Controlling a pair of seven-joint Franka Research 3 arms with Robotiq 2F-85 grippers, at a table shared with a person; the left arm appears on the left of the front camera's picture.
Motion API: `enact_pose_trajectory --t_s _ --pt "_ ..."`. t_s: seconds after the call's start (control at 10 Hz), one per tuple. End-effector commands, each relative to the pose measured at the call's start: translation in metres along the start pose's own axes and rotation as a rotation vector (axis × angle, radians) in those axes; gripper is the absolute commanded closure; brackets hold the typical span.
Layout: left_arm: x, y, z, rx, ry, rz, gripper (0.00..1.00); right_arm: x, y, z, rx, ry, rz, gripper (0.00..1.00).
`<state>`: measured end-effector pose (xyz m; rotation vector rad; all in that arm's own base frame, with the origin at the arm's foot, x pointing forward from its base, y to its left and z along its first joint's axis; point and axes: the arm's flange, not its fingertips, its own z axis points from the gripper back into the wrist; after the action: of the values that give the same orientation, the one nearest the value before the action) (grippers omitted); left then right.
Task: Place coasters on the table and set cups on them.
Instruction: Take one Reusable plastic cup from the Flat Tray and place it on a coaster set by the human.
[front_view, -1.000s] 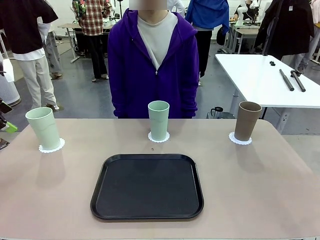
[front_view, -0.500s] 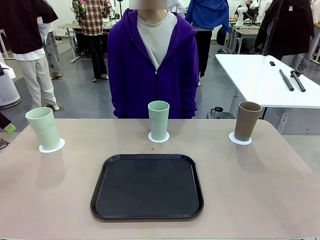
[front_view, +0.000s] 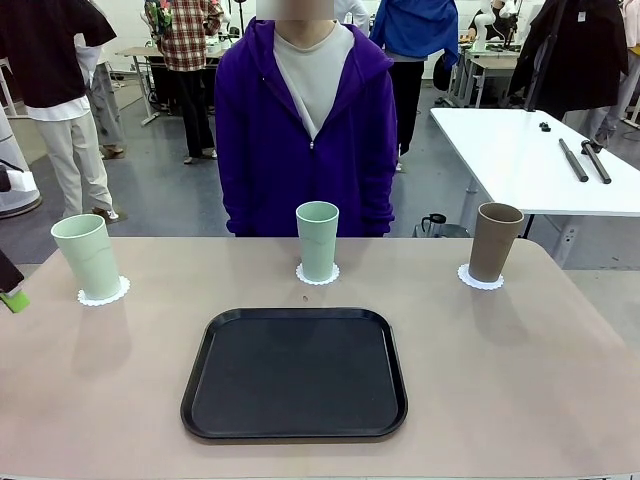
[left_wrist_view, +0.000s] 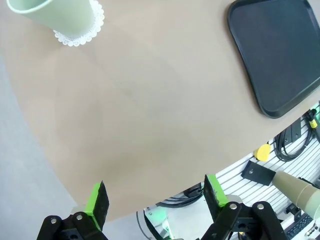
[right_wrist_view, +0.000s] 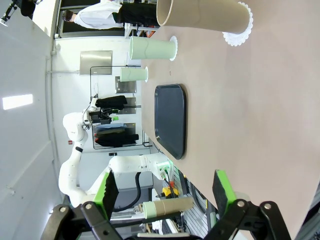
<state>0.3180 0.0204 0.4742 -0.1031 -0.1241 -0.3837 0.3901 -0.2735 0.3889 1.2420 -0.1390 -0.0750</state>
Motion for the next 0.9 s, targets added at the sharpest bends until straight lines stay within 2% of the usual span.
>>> enact_pose_trajectory --t_s 0.0,0.1,0.3,0.5,0.7,0.8 --pt "0.008 -0.001 0.004 0.057 -0.037 -0.016 0.0 0.001 0.001 0.001 0.004 0.006 0.003 0.0" --pt "0.0 0.0 0.0 0.0 0.0 0.0 0.0 0.001 0.001 0.001 0.004 0.006 0.003 0.0" --pt "0.001 0.019 0.015 -0.356 -0.169 -0.071 0.0 0.001 0.001 0.001 0.004 0.006 0.003 0.0" --pt "-0.001 0.042 0.027 -0.602 -0.368 -0.046 0.0 0.001 0.001 0.001 0.004 0.006 0.003 0.0" --pt "-0.011 0.072 0.032 -0.797 -0.467 0.035 0.0 0.001 0.001 0.001 0.004 0.006 0.003 0.0" --pt "-0.018 0.09 0.029 -0.901 -0.464 0.07 0.0 0.001 0.001 0.001 0.004 0.006 0.003 0.0"
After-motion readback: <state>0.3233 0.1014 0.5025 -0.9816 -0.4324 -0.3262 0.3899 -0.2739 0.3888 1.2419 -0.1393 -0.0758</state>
